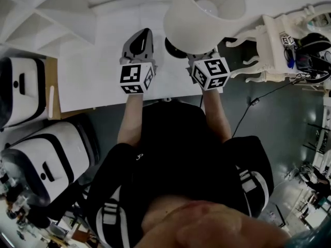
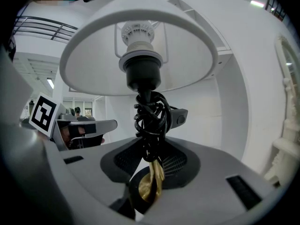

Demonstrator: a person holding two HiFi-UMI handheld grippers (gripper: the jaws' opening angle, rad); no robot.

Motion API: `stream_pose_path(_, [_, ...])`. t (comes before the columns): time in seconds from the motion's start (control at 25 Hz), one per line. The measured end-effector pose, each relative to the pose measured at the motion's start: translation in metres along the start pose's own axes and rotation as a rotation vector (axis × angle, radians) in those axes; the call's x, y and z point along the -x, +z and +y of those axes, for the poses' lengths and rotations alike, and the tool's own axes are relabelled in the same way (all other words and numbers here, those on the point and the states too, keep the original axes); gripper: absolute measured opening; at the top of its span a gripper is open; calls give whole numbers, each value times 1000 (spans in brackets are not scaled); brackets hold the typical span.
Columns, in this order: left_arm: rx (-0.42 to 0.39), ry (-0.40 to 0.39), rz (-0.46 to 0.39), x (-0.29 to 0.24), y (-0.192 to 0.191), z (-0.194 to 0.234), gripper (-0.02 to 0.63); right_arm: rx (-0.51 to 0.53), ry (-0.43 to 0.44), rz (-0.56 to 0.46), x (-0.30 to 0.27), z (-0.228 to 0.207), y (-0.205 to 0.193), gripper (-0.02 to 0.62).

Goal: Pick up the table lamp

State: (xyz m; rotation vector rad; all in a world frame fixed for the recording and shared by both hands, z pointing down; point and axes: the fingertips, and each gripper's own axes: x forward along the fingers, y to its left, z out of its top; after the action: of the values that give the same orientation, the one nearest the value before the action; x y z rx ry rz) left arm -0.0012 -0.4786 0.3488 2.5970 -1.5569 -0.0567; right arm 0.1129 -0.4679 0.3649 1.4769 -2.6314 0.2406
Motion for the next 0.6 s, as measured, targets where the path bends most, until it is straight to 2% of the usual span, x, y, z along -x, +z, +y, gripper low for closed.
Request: stream_pose_path(0.6, [7,-19,14,-3,-5,-14,9,-16,-20,-12,11,-12,-4,114])
